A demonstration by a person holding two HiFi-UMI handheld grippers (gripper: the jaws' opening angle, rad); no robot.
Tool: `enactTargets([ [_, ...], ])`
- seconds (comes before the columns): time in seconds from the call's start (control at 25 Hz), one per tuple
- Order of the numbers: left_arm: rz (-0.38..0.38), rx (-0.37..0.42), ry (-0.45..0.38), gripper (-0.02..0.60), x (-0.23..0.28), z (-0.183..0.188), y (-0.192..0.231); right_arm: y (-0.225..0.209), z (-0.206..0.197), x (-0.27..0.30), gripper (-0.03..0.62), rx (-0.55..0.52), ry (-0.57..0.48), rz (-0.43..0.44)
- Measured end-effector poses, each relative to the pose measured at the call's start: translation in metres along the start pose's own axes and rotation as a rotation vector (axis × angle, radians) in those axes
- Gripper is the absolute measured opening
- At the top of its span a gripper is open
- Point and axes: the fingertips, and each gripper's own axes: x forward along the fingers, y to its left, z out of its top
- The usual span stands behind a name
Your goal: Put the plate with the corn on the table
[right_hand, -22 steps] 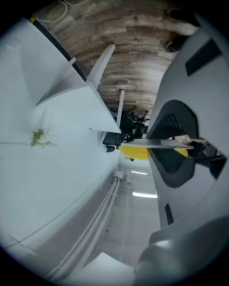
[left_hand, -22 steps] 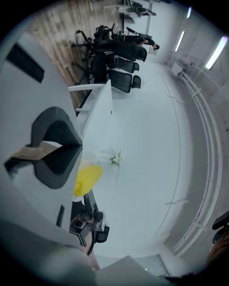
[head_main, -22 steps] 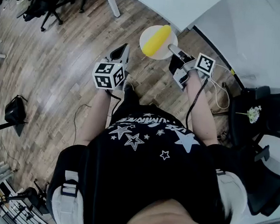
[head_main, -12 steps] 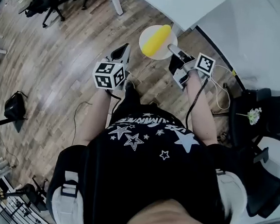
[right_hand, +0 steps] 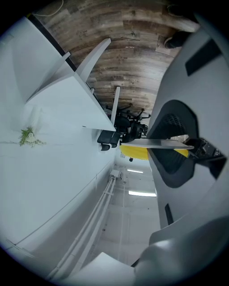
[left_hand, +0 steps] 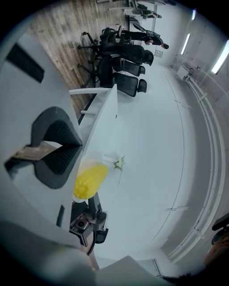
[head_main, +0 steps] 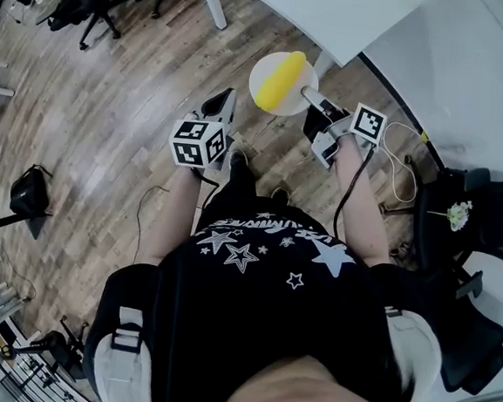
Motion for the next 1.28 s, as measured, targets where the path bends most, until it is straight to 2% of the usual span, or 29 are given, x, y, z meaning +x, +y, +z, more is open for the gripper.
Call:
enactTargets([
  [0.44, -0.059, 0.029, -0.045, 0.006, 0.044, 0.065, 0.084, 0.022, 0.044, 0.079, 0.040, -0.024, -0.079, 0.005],
  [0.64, -0.083, 0.026, -0.051, 0.006, 0.060, 0.081, 0.117, 0.027, 0.057, 0.115, 0.040, -0.030, -0.104, 0.005],
  [0.8, -0.090, 0.016, -0.047, 0.006, 0.068, 0.093, 0.163, 0.027, 0.060, 0.161, 0.040, -0.023, -0.116, -0.010],
  [1.0, -0.096, 0.038, -0.036, 0.006, 0.072, 0.092, 0.174, 0.024, 0.060, 0.173, 0.040, -0.019, -0.126, -0.007],
  [1.28, -0.088, 0.021, -0.031, 0.006, 0.077, 0.091, 0.191, 0.018, 0.065, 0.188, 0.040, -0.014, -0.116, -0.030],
])
